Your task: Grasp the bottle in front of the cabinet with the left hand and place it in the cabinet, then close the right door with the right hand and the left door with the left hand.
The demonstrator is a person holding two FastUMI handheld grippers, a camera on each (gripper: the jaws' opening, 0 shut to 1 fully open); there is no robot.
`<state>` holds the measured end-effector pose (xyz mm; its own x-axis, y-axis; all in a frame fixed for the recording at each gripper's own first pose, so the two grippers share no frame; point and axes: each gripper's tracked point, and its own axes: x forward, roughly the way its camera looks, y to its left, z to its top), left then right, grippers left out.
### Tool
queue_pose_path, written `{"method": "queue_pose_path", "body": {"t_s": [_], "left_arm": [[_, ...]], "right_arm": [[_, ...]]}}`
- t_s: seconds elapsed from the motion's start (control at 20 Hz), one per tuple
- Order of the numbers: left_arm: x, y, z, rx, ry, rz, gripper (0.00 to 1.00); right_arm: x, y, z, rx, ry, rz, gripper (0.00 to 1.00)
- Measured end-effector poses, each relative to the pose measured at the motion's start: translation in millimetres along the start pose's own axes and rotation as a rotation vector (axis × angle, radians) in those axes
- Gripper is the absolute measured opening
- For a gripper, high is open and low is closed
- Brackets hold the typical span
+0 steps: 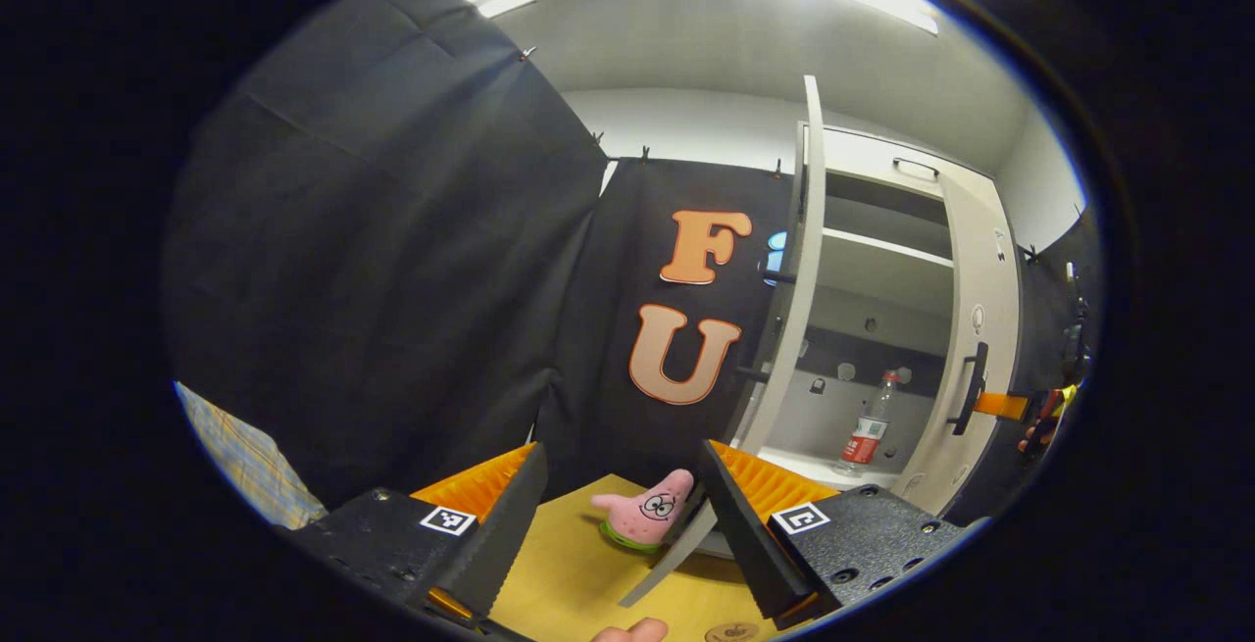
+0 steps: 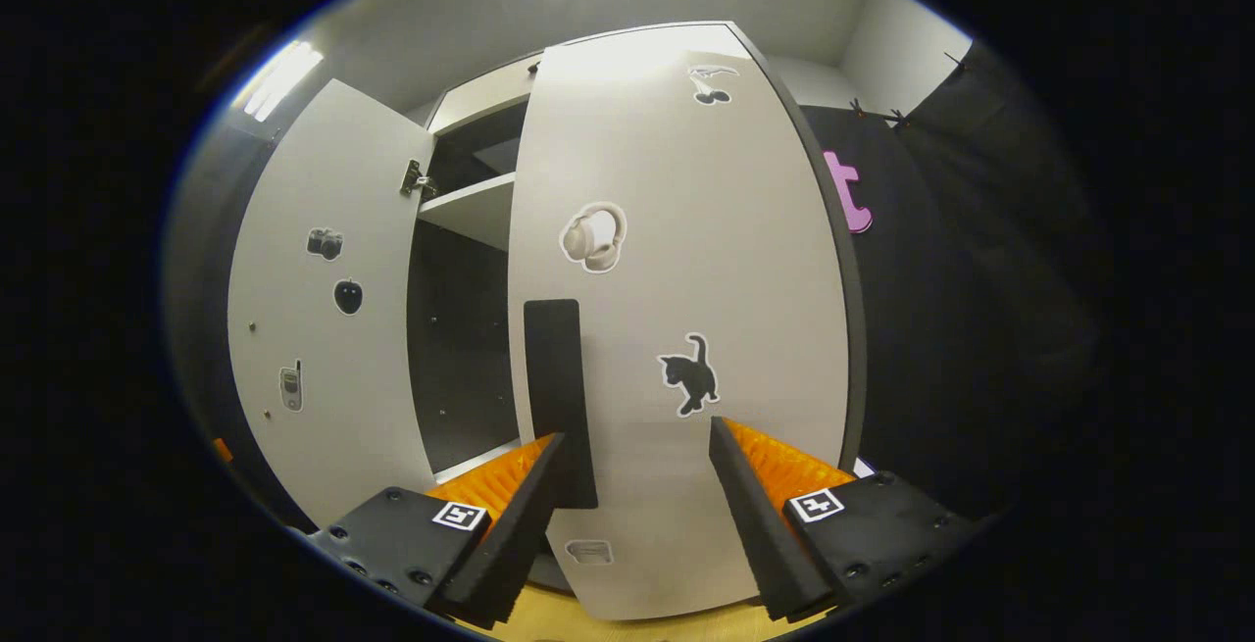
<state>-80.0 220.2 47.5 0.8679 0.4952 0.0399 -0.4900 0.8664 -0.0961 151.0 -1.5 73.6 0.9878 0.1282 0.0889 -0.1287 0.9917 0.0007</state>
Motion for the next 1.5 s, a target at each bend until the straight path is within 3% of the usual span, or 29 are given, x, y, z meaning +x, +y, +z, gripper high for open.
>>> {"method": "queue_pose_path", "body": {"t_s": [0.25, 0.85, 1.2, 1.3, 1.4, 1.5], "left_arm": [[44, 15, 27, 0.008, -0.025, 0.023, 0.94], [115, -29, 46, 0.086, -0.061, -0.083, 0.94], [122, -53, 49, 0.117, -0.097, -0.131, 0.91], [122, -59, 50, 0.134, -0.094, -0.152, 0.96], [118, -67, 46, 0.135, -0.083, -0.182, 0.87], [110, -81, 44, 0.125, -0.068, -0.222, 0.91]], "right_arm": [[-55, -15, -4, 0.001, 0.005, -0.036, 0.96], [-149, -44, -66, -0.013, 0.106, -0.147, 0.96], [-176, -79, -76, 0.026, 0.120, -0.250, 0.96], [-184, -89, -72, 0.030, 0.112, -0.275, 0.96], [-192, -98, -71, 0.021, 0.112, -0.294, 0.96], [-196, -104, -69, 0.010, 0.111, -0.307, 0.96]]}}
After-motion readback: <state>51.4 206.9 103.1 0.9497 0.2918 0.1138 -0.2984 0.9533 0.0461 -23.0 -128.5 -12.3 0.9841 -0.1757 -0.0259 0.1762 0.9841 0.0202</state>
